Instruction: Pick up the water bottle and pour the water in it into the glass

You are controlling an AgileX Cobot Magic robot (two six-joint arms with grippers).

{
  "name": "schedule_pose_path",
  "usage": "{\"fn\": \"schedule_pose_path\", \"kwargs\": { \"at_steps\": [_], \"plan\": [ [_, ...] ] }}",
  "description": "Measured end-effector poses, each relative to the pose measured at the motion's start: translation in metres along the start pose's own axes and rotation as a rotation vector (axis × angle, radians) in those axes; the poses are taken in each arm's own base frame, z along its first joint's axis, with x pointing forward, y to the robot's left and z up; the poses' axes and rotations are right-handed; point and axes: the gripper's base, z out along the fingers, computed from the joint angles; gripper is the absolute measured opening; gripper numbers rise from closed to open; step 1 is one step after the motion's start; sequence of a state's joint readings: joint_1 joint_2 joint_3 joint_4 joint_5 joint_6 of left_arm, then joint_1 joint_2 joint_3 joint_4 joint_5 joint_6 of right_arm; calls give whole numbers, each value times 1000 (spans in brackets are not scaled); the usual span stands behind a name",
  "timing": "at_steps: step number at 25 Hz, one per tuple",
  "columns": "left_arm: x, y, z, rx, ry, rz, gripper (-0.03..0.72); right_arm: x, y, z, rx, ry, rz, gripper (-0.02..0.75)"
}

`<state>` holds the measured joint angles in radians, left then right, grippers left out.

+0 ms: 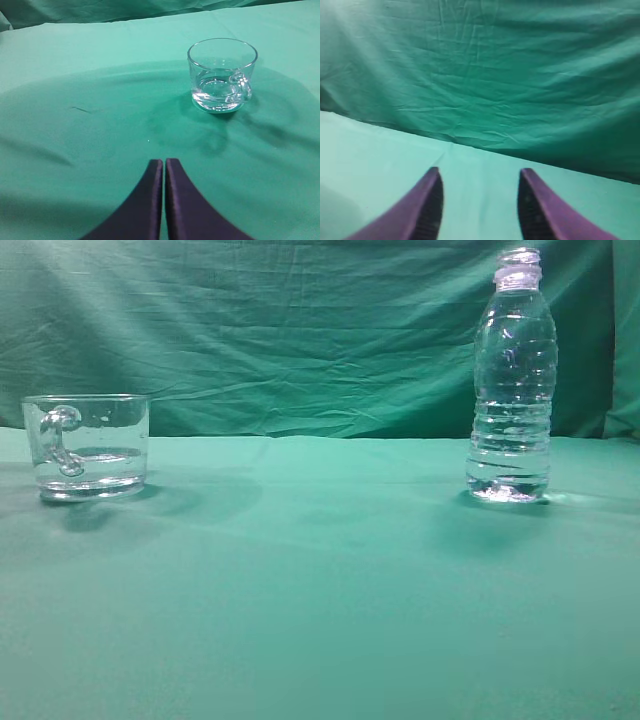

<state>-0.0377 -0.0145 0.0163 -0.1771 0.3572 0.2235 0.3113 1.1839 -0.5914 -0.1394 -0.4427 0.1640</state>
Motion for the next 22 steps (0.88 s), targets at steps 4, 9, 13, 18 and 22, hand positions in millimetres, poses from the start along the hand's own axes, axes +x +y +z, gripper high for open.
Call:
{"fn": "schedule_pose_path", "kwargs": {
  "at_steps": [4,9,13,18,22],
  "plan": [
    [0,0,0,0,0,0,0,-20,0,-36,33,47,-2,73],
    [0,0,0,0,0,0,0,-33,0,-84,73,105,4,0],
    [0,0,0,0,0,0,0,-35,0,-119,103,152,66,0],
    [0,0,0,0,0,0,0,-31,3,-154,109,215,147,0],
    [0,0,0,0,0,0,0,-27,4,-169,113,255,163,0]
  ]
}}
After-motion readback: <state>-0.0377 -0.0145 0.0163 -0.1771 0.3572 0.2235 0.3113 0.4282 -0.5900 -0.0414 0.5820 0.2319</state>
